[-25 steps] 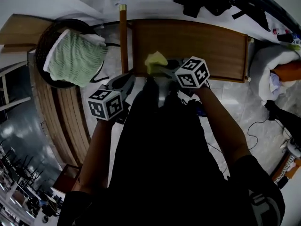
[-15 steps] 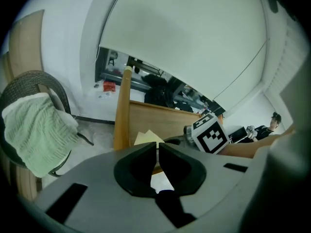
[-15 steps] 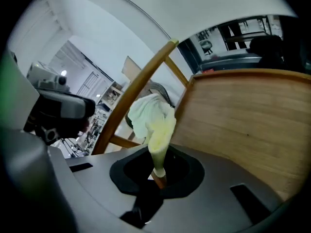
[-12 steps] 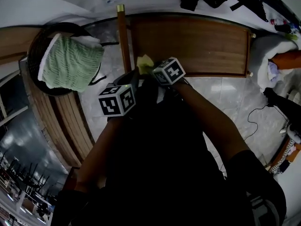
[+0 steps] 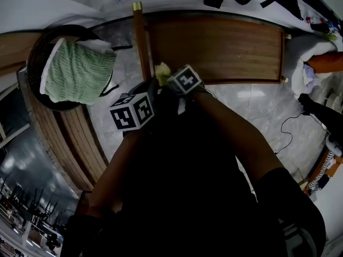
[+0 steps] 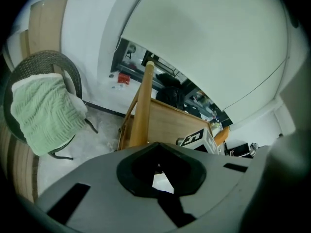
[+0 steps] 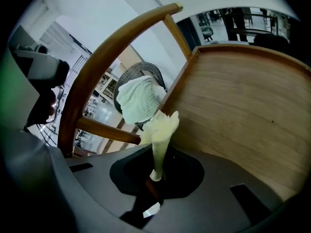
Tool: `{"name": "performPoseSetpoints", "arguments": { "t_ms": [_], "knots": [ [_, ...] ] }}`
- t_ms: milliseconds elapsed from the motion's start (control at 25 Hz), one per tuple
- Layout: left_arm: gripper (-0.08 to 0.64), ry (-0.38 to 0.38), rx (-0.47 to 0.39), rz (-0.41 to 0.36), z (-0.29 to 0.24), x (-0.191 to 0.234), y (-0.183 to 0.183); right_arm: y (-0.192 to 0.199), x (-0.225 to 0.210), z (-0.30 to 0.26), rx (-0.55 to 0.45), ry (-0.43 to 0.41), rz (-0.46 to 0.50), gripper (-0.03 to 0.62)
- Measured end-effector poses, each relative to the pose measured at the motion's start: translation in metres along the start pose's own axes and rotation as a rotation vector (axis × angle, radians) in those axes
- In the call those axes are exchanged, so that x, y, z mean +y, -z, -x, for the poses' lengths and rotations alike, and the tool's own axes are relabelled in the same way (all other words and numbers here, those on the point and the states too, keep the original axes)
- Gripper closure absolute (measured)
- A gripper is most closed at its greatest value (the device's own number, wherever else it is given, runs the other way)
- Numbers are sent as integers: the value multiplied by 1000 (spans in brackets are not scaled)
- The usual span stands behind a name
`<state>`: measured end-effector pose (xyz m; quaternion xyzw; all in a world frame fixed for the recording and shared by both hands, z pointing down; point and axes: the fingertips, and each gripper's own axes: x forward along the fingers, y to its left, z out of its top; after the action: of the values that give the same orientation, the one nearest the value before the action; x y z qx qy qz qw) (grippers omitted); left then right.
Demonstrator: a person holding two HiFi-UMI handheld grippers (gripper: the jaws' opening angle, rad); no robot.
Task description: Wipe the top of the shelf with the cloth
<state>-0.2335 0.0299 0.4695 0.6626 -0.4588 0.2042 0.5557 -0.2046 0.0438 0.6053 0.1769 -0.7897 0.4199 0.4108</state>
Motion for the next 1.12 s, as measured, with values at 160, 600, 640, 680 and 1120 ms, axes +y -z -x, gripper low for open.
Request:
{"name": "performPoseSetpoints", "arguments": {
  "t_ms": [160,600,640,680,1120],
  "knots": [
    [549,17,2,-28,-3,-6,-2,2,3,-3,14,20,30,548],
    [549,50,36,-57,-17,-19,6,12,-6,5,61,51,34,548],
    [549,47,42,-58,-19,-22,8,15,-9,8,63,50,31,548],
    [549,45,48,-59,-21,-25,9,16,-12,11,63,46,30,548],
    [549,-77,79,-119,-69,-49,27,39,-47,47,31,51,36,548]
  ]
}}
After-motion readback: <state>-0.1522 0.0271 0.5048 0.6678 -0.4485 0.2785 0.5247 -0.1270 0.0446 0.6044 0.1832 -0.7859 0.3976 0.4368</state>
